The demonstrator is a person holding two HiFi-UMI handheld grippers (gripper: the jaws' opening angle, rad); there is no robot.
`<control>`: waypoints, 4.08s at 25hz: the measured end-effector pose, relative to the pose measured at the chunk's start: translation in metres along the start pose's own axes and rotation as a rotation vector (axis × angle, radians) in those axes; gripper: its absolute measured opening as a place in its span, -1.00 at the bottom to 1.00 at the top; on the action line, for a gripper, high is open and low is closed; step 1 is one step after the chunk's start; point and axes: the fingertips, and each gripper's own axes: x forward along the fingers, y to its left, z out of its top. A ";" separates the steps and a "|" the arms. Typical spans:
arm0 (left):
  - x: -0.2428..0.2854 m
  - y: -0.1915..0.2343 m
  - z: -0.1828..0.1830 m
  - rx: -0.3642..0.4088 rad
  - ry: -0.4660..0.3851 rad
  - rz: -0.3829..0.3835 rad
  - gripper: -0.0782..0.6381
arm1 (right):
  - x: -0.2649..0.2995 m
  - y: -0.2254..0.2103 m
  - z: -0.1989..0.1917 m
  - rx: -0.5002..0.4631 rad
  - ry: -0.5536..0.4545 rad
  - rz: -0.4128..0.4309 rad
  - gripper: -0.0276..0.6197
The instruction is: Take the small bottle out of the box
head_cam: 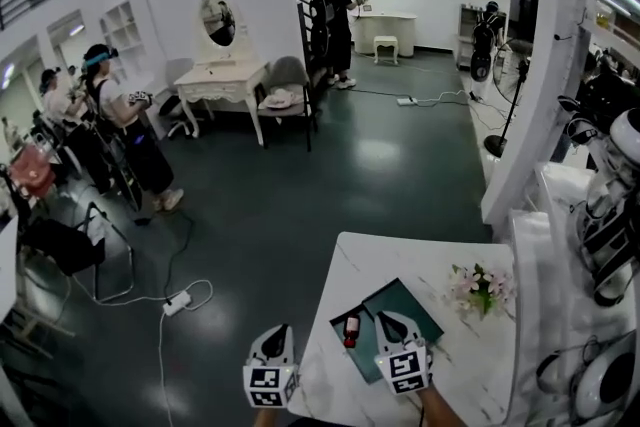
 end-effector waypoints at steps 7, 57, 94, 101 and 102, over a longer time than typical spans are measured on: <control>0.033 0.001 -0.012 0.001 0.043 -0.050 -0.73 | 0.025 -0.006 -0.021 0.052 0.038 0.001 -0.85; 0.069 0.007 -0.121 -0.069 0.264 -0.235 -0.73 | 0.103 0.060 -0.185 0.447 0.459 0.008 0.06; 0.062 0.029 -0.118 -0.084 0.251 -0.190 -0.73 | 0.156 0.063 -0.225 0.540 0.689 0.008 -0.17; 0.061 0.029 -0.115 -0.075 0.248 -0.194 -0.73 | 0.144 0.055 -0.209 0.522 0.606 0.007 -0.17; 0.062 0.028 -0.115 -0.074 0.245 -0.198 -0.73 | 0.141 0.053 -0.205 0.521 0.594 0.005 -0.17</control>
